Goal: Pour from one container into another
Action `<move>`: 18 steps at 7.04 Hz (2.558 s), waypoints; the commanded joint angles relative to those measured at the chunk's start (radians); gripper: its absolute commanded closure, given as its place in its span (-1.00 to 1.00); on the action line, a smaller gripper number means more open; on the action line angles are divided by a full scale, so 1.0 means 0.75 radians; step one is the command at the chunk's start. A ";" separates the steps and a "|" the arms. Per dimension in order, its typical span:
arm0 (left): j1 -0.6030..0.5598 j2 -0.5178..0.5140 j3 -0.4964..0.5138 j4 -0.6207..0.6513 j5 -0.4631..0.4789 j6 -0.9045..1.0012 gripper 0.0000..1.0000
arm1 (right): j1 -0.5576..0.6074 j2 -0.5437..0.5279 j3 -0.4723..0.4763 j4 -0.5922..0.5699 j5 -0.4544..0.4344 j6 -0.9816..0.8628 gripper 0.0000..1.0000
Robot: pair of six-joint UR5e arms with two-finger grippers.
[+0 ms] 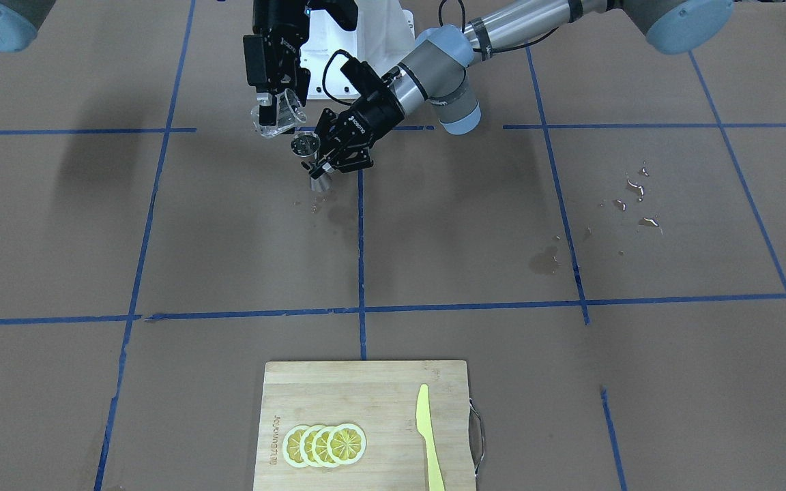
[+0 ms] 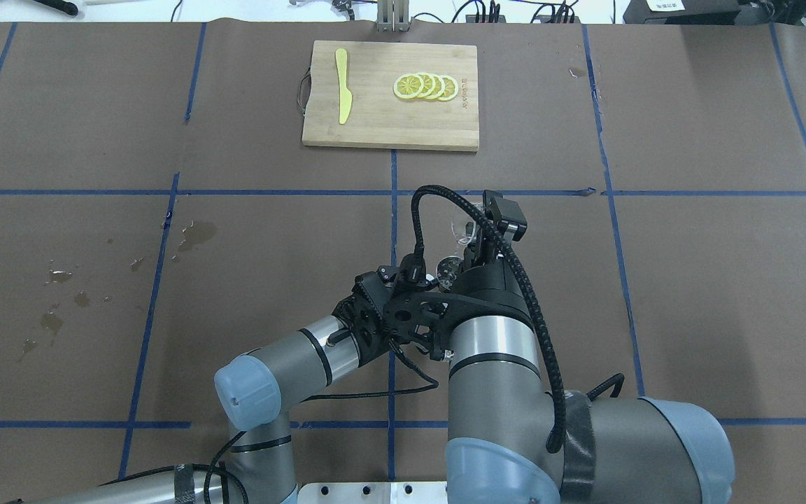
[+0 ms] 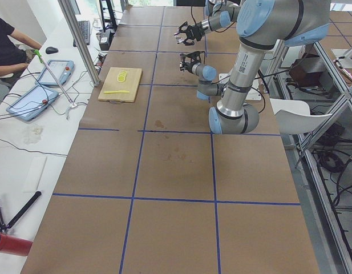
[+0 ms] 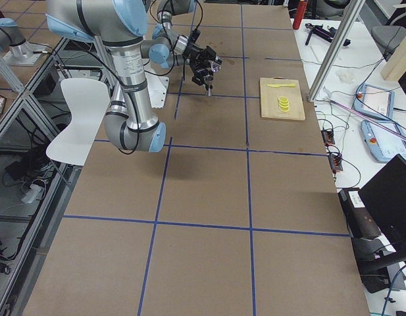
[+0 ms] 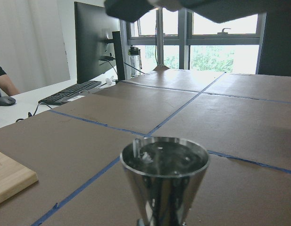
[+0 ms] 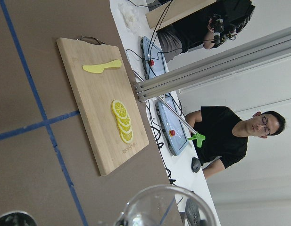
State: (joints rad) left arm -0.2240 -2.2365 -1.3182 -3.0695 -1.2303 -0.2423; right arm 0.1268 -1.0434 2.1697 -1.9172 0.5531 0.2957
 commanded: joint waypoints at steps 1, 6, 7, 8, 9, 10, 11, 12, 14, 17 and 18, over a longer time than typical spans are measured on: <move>0.000 0.000 -0.003 0.000 0.000 0.008 1.00 | 0.005 -0.012 0.022 0.018 0.017 0.021 0.76; 0.000 0.014 -0.024 0.000 0.002 0.014 1.00 | 0.015 -0.130 0.132 0.018 0.077 0.076 0.76; -0.002 0.016 -0.024 0.000 0.002 0.014 1.00 | 0.015 -0.135 0.134 0.020 0.113 0.212 0.76; -0.002 0.018 -0.026 0.000 0.000 0.014 1.00 | 0.019 -0.145 0.134 0.022 0.126 0.248 0.76; -0.004 0.020 -0.026 0.000 -0.002 0.020 1.00 | 0.021 -0.199 0.142 0.099 0.128 0.260 0.77; -0.006 0.027 -0.042 -0.002 0.000 0.073 1.00 | 0.021 -0.283 0.140 0.242 0.136 0.260 0.77; -0.010 0.065 -0.083 -0.002 0.000 0.078 1.00 | 0.033 -0.328 0.140 0.336 0.176 0.285 0.77; -0.024 0.076 -0.093 -0.002 0.004 0.080 1.00 | 0.035 -0.369 0.140 0.390 0.181 0.396 0.78; -0.045 0.153 -0.168 0.000 0.010 0.076 1.00 | 0.058 -0.445 0.138 0.531 0.207 0.424 0.78; -0.082 0.298 -0.304 0.004 0.183 0.055 1.00 | 0.091 -0.499 0.136 0.611 0.226 0.426 0.78; -0.082 0.341 -0.308 -0.002 0.312 -0.050 1.00 | 0.109 -0.499 0.136 0.611 0.244 0.426 0.78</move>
State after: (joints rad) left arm -0.2832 -2.0247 -1.5319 -3.0660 -1.1042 -0.2170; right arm 0.1941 -1.4139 2.2719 -1.4644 0.7238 0.6148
